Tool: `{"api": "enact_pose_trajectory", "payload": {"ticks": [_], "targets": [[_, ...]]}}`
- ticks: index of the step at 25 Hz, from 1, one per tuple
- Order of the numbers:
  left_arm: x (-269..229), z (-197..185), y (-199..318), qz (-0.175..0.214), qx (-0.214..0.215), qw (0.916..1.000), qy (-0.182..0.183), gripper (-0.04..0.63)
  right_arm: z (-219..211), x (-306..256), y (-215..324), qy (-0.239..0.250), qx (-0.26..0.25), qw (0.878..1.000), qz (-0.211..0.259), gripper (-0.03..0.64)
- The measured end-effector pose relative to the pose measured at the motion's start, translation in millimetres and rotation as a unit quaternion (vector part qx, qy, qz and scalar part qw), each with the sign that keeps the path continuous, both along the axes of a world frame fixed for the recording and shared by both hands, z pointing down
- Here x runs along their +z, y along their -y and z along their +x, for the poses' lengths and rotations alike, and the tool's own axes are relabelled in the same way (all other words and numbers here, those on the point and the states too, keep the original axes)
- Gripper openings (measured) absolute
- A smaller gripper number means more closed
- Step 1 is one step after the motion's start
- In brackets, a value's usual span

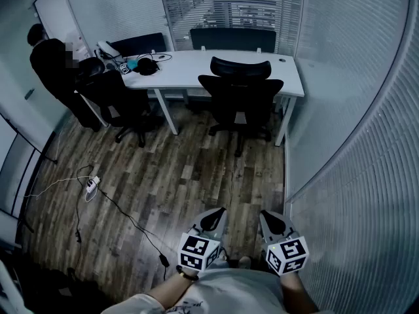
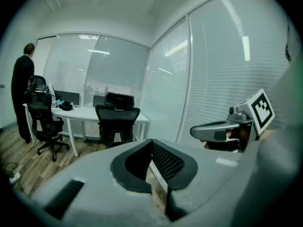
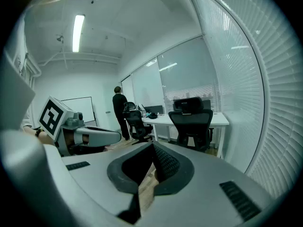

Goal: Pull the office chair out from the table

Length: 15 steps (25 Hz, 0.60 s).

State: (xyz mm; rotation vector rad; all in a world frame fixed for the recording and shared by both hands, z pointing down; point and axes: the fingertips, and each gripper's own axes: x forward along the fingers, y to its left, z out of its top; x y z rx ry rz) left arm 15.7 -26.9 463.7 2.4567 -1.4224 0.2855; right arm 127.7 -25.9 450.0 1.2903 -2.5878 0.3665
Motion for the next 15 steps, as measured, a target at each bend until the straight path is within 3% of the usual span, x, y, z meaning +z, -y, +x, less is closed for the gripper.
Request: {"api": "enact_pose_trajectory", "payload": {"ticks": [15], "targets": [[2, -11, 19, 0.001, 0.008, 1.0, -0.005, 0.011, -11, 6, 21, 0.011, 0.014, 1.0, -0.009, 0.006]]}}
